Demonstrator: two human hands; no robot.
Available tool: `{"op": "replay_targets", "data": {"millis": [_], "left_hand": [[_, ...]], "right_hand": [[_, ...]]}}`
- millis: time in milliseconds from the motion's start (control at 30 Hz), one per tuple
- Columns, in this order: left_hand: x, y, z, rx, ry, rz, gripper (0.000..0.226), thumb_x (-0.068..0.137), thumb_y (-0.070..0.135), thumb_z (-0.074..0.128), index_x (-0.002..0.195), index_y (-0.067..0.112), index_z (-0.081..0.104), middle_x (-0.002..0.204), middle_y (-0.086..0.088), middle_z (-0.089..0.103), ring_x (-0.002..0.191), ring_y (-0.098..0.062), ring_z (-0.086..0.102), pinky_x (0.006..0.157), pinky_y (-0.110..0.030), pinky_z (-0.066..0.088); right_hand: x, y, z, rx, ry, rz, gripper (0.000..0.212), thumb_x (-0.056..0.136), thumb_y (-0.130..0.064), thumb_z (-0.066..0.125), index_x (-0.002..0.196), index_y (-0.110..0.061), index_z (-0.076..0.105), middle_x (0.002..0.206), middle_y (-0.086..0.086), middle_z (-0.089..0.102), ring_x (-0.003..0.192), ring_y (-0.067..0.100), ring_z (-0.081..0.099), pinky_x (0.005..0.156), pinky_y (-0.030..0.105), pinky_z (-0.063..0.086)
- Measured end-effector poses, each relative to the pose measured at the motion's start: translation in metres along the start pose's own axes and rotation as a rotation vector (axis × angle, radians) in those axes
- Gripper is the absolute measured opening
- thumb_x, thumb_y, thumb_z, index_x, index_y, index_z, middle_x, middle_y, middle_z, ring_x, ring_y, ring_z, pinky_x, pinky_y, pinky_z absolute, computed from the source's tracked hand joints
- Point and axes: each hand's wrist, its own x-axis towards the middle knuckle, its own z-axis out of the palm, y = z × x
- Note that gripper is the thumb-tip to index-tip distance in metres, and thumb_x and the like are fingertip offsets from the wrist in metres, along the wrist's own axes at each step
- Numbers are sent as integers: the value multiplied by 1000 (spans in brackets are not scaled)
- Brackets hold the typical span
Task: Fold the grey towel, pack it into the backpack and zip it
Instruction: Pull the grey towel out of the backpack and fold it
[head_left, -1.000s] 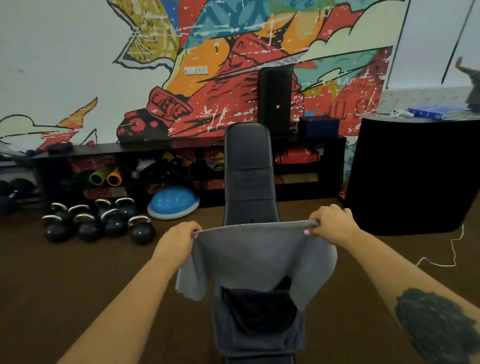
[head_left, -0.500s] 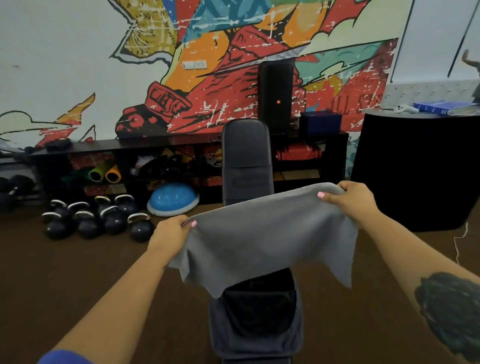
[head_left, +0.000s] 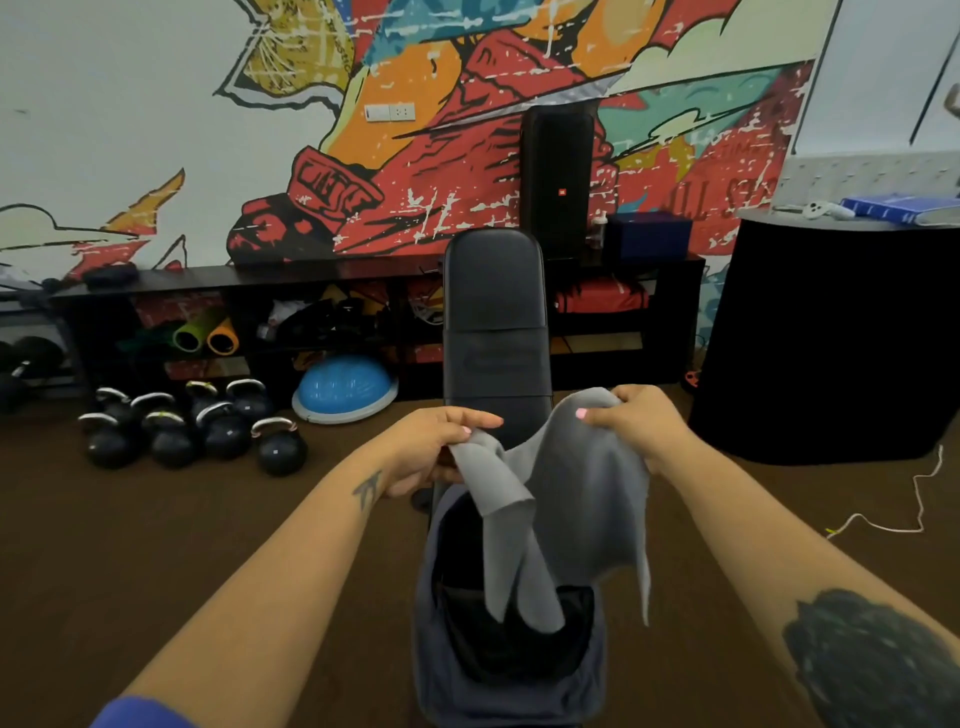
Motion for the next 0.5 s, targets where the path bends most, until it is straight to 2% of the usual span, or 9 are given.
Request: {"op": "replay_targets", "data": {"millis": [67,200,267,333,400,433,500], "left_hand": [[4,7,5,-39,-55,9,44,90,-6,30,109,18,63,101,-7,65,82,-15,63,61,-22,57],[14,18,14,-133,-164,74,54,82,-19,33,109,18,62,108,-9,64,85,-15,67,65,-24,59],[22,21,20,-135,-160,139,53,81,-19,43,110,21,63,114,-10,62,96,-19,66,73,-28,60],[32,20,22,-53,-77,243,48,78,-14,59,110,22,65,118,-9,63,104,-20,64,81,-30,58],[42,20,23,71,45,331,43,74,-5,71,103,26,68,113,-2,66,103,-13,63,84,-24,56],[45,21,24,117,106,359,40,72,-3,74,96,29,69,107,4,67,99,-8,63,82,-19,54],[50,23,25,164,206,399,35,72,-3,73,83,30,68,95,12,66,92,-2,61,76,-8,50]], "right_hand": [[4,-9,7,11,1,-29,36,78,-24,76,60,-16,45,61,2,46,60,15,44,53,27,35],[12,-24,19,43,-36,-114,32,78,-24,75,62,-18,47,65,0,49,63,14,47,53,23,34],[19,-29,23,81,-64,-136,33,78,-23,74,62,-19,47,66,1,50,66,15,47,54,24,36],[26,-32,26,144,-103,-113,21,79,-22,74,71,-16,56,79,8,60,78,20,55,64,29,46],[33,-31,29,259,-137,-38,15,79,-22,74,86,-14,64,99,12,67,97,27,60,80,39,54],[36,-31,30,326,-156,2,16,78,-21,75,90,-14,66,105,13,68,102,30,61,85,42,54],[39,-31,32,445,-207,56,17,79,-17,75,93,-13,68,109,14,69,107,32,62,86,41,54]]}}
